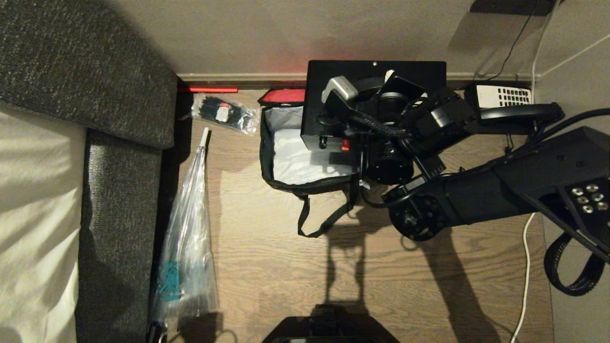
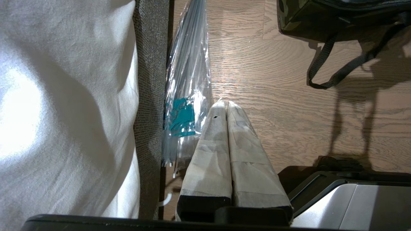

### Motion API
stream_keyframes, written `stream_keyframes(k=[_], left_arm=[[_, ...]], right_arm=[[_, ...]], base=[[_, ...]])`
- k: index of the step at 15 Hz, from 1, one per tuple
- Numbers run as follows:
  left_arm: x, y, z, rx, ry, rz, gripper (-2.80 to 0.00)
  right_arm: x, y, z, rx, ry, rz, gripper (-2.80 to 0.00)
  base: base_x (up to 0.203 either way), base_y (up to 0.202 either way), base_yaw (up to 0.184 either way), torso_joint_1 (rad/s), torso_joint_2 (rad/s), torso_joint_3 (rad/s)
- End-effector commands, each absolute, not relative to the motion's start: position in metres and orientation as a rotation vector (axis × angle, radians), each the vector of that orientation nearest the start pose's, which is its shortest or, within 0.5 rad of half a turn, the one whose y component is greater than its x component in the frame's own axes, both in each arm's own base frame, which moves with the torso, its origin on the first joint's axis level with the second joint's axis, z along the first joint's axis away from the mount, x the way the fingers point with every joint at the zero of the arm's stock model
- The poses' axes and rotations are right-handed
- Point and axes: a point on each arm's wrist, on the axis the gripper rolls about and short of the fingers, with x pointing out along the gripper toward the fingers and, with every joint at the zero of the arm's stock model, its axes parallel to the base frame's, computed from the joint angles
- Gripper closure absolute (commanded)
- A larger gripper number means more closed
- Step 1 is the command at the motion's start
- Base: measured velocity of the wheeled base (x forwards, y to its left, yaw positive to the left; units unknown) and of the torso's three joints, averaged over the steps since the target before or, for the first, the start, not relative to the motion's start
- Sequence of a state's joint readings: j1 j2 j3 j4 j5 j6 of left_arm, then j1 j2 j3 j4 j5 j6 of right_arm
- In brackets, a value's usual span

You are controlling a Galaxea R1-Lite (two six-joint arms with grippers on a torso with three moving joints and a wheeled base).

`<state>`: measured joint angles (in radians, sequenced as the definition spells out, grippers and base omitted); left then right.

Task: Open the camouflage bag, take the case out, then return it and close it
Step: Release the handle

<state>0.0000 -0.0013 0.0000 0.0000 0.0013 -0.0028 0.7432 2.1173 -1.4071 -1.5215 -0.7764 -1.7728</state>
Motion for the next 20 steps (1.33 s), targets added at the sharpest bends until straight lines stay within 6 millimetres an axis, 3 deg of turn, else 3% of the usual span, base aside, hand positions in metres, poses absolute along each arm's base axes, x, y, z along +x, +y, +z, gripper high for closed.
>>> stream_keyframes(k=[1,5,9,20], left_arm=[[-0.023,0.000,0.075,-0.003,0.001,0.002,0.00],[-0.023,0.000,0.076,-0.003,-0.001,0.002,0.00],[-0.023,0.000,0.076,-0.003,-0.001,0.002,0.00],[-0.023,0.000,0.075,-0.003,0.002,0.002,0.00]], right_arm=[[0.304,0.253,0.278,-1.150,-0.364,-0.522,0.00],[0.296,0.241,0.290,-1.141,-0.366,-0.542,0.00],[0.294,0.227,0.288,-1.171,-0.338,-0.548,0.00],[0.311,0.190,0.294,-1.187,-0.282,-0.647,0.00]], base=[[0.000,0.000,0.000,0.000,0.00,0.000],[0.000,0.000,0.000,0.000,0.00,0.000],[0.000,0.000,0.000,0.000,0.00,0.000],[0.000,0.000,0.000,0.000,0.00,0.000]])
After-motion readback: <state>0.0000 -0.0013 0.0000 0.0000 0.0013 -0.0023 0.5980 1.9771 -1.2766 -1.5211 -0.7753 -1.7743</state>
